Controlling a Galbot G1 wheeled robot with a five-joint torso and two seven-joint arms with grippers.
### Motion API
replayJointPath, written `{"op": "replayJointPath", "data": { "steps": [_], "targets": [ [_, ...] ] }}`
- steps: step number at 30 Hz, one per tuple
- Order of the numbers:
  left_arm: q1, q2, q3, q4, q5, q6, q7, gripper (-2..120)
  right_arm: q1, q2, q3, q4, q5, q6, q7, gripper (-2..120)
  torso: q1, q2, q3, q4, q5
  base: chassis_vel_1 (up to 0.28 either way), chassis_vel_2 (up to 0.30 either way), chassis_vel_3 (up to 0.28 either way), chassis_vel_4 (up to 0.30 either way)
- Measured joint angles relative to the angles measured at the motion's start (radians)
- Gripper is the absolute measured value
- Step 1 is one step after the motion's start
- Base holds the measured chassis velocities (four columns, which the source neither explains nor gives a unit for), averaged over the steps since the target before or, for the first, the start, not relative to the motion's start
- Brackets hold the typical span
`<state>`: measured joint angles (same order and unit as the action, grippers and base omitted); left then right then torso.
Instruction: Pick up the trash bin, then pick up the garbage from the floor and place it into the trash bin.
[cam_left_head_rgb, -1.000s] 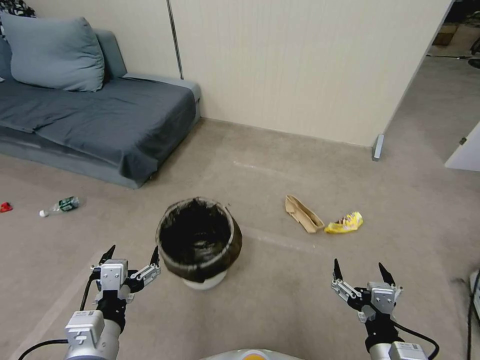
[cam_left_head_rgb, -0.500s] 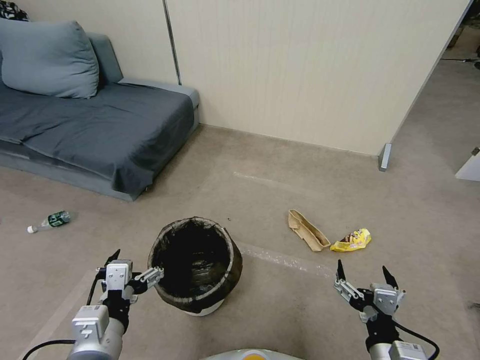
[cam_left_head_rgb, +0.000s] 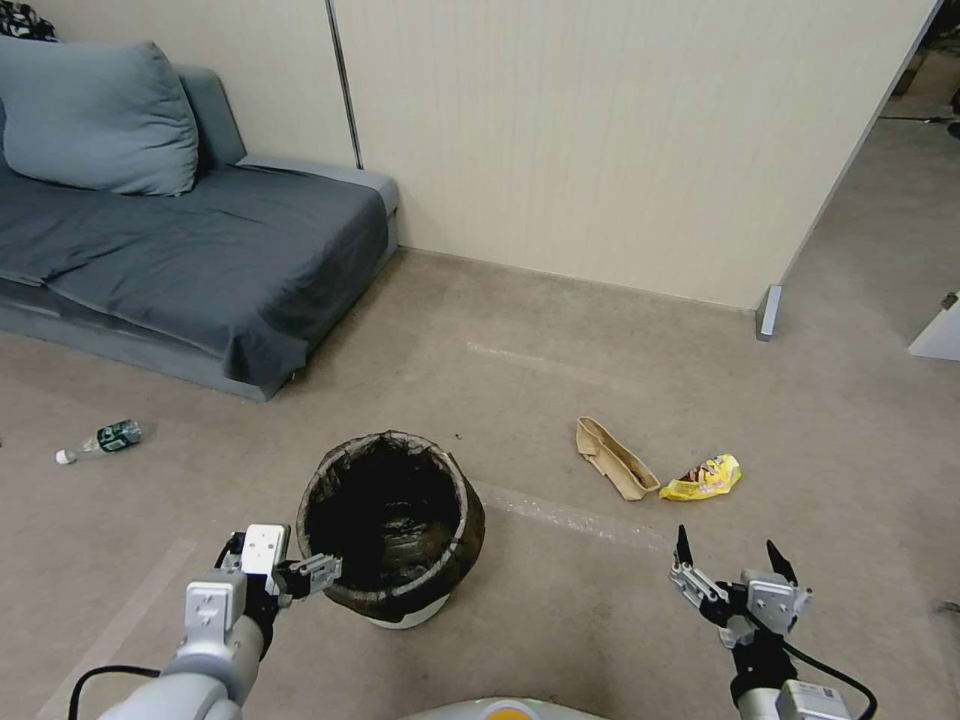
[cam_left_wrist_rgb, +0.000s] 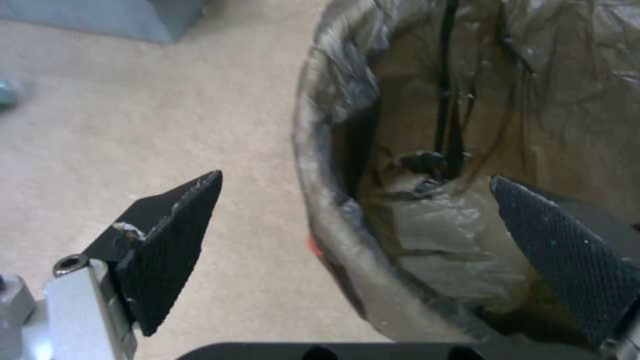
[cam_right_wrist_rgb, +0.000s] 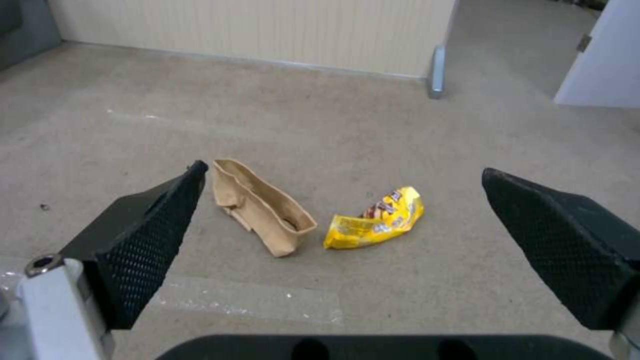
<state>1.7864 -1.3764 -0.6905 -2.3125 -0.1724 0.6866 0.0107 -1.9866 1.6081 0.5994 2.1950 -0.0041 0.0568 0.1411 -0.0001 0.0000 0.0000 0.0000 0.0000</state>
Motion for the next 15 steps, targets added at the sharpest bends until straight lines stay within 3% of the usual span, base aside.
{"op": "replayJointPath", "data": {
  "steps": [15],
  "targets": [
    [-0.113,0.013,0.025,0.101,-0.076,0.047,-0.053,100,-0.014,0.0,-0.003,-0.015,-0.011,-0.006,0.017,100,0.0,0.0,0.0,0.0,0.0,0.0,0.0,0.0,0.0]
  ]
}}
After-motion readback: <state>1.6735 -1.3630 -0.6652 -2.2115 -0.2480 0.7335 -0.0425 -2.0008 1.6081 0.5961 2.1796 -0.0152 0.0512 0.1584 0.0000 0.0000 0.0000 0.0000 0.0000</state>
